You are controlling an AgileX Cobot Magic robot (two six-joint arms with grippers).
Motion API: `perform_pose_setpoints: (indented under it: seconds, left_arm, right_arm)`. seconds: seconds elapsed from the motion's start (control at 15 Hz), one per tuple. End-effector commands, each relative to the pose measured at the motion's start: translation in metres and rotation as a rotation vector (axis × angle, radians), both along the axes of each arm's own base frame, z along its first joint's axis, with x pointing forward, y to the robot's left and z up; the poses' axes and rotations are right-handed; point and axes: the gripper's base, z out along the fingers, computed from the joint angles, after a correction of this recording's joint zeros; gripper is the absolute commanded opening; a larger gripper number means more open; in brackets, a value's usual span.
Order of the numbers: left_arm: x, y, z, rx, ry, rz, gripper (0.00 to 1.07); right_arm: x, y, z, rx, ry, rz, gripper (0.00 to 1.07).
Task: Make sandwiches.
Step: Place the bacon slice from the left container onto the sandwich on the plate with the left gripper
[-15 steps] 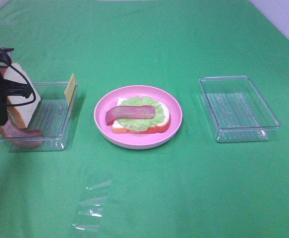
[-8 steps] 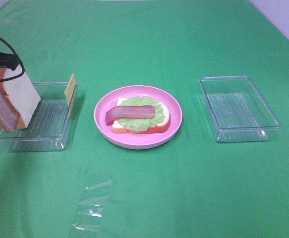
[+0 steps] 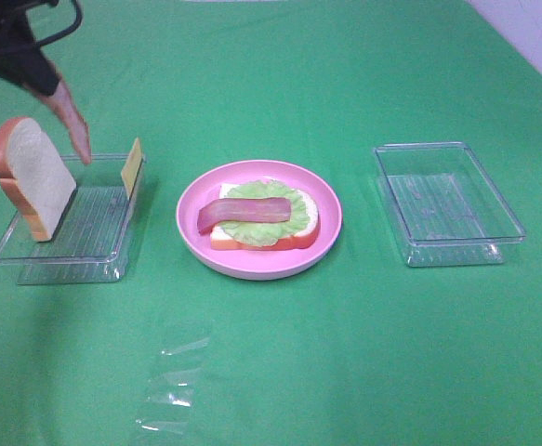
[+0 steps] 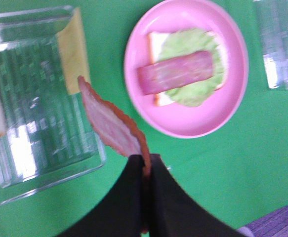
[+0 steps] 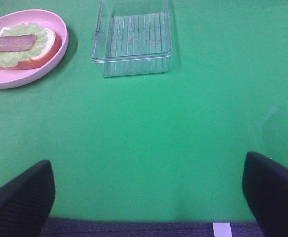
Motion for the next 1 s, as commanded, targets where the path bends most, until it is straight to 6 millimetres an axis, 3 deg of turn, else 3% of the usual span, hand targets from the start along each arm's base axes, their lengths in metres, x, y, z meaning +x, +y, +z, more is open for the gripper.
perform_pose_setpoints:
  seconds: [0.07, 0.27, 0.53, 1.0]
  left_arm:
    - [0.010, -0.044, 0.024, -0.147, -0.068, -0.087, 0.00]
    - [0.033, -0.094, 0.013, -0.228, -0.048, -0.171, 0.00]
    - [0.059, -0.153, -0.029, -0.253, -0.006, -0.253, 0.00]
    - [0.076, -0.205, -0.098, -0.311, 0.039, -0.228, 0.00]
  right_arm:
    - [-0.003, 0.000, 0.000, -0.004, -0.031, -0.002, 0.98]
    - [-0.003, 0.000, 0.000, -0.004, -0.031, -0.002, 0.98]
    - [-0.003, 0.000, 0.000, -0.004, -0.031, -0.002, 0.98]
    - [-0.003, 0.000, 0.000, -0.004, -0.031, -0.002, 0.98]
